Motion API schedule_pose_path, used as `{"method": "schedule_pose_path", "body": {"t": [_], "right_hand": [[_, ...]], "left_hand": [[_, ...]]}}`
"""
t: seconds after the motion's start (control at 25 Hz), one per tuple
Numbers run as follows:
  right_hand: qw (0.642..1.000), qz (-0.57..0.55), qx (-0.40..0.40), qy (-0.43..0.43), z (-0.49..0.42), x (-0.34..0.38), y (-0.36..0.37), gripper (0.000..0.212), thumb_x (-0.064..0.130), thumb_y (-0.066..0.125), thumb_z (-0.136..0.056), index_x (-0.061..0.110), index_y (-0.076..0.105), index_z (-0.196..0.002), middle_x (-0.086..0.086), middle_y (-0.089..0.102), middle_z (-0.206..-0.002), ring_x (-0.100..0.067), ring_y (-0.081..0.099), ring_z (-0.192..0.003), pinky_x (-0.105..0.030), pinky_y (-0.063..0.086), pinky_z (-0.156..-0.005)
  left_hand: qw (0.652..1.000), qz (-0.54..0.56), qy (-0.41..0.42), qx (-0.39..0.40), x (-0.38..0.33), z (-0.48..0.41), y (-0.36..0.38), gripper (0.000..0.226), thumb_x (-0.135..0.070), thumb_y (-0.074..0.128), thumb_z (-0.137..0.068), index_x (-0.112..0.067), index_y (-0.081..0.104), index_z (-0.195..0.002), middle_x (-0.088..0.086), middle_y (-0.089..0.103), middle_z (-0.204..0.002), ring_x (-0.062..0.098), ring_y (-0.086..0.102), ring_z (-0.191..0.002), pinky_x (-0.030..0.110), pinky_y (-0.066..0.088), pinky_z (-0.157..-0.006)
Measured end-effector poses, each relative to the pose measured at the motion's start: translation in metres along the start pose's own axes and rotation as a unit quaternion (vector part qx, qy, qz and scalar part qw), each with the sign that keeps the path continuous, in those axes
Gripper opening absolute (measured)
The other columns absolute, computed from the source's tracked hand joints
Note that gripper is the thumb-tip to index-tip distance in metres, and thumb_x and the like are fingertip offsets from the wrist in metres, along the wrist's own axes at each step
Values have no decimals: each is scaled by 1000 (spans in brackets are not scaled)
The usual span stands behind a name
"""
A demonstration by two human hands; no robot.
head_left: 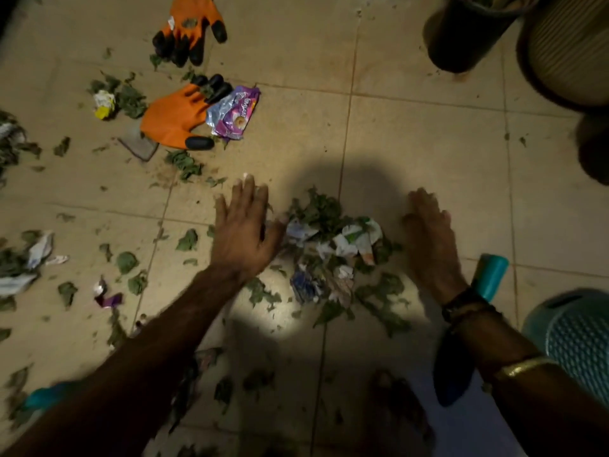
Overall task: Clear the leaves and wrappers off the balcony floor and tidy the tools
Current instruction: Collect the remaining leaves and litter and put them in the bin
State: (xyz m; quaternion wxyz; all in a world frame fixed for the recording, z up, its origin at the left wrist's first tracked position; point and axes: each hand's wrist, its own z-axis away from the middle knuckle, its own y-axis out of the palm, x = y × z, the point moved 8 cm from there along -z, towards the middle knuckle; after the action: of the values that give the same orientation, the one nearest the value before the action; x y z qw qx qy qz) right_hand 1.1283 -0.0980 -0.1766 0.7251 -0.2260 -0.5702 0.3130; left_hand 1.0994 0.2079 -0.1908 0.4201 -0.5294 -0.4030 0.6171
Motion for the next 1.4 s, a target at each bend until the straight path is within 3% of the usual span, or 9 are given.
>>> {"method": "schedule_pose_path", "body": {"t": [0.12,0.24,0.36,0.52,0.68,0.88,1.0,1.16,1.4], "right_hand": [[991,-56,104,-67,41,28,51,66,45,34,-101,17,27,-160,-2,22,-168,-11,16,-155,-40,13,-128],[986,-162,11,-24,66,29,34,64,40,35,-100,19,30,-159,-1,34,-163,-6,31,-148,-24,25,-123],[994,-39,-98,-3,109,-6,21,69,47,27,-101,13,22,-161,-9,22,-168,-24,16,-156,-52,14,-127],[997,-37,-64,25,131,2,76,74,48,31,-102,13,6,-161,-7,4,-170,-22,-3,-158,-55,0,-126],[951,-308,-10,34,106,48,82,70,31,49,-97,22,22,-161,18,36,-155,3,39,-141,-32,35,-120],[999,5,19,33,67,27,21,63,41,69,-90,26,48,-148,-1,58,-139,-19,58,-124,-36,50,-103],[982,138,121,40,85,29,43,109,77,76,-61,34,32,-151,-6,46,-135,-27,56,-118,-44,54,-95],[976,192,103,13,98,44,70,143,66,89,-55,24,3,-161,-15,31,-145,-39,58,-114,-45,54,-89],[995,90,22,-28,62,51,67,99,36,83,-79,13,28,-158,-14,48,-143,-31,51,-126,-45,45,-108]], "left_hand": [[990,91,99,31,-57,36,26,74,-62,17,-102,-16,20,-160,8,13,-168,20,6,-156,51,8,-125],[974,221,12,-46,-57,51,7,68,-54,22,-104,-14,25,-158,5,17,-167,15,8,-155,43,6,-127],[975,156,-118,-102,-40,98,8,70,-55,21,-104,-12,21,-158,9,15,-167,21,5,-156,47,3,-126],[974,138,-166,-67,-58,110,41,78,-56,19,-102,-4,10,-159,14,5,-168,26,-1,-156,52,5,-125],[928,356,-39,-104,-94,83,33,67,-34,35,-106,-10,3,-160,6,5,-169,17,2,-156,49,14,-126],[955,272,-11,-117,-38,32,8,65,-40,32,-104,-8,20,-159,10,17,-167,22,8,-156,47,11,-126],[975,199,99,-25,-46,-15,11,70,-47,32,-99,-10,25,-158,12,22,-165,26,12,-155,53,10,-124],[952,126,274,47,-83,-27,24,61,-45,41,-101,-15,37,-154,8,35,-160,23,22,-152,49,13,-125],[933,161,321,-15,-81,7,7,57,-47,46,-98,-10,55,-140,11,57,-142,24,48,-134,40,28,-119]]}}
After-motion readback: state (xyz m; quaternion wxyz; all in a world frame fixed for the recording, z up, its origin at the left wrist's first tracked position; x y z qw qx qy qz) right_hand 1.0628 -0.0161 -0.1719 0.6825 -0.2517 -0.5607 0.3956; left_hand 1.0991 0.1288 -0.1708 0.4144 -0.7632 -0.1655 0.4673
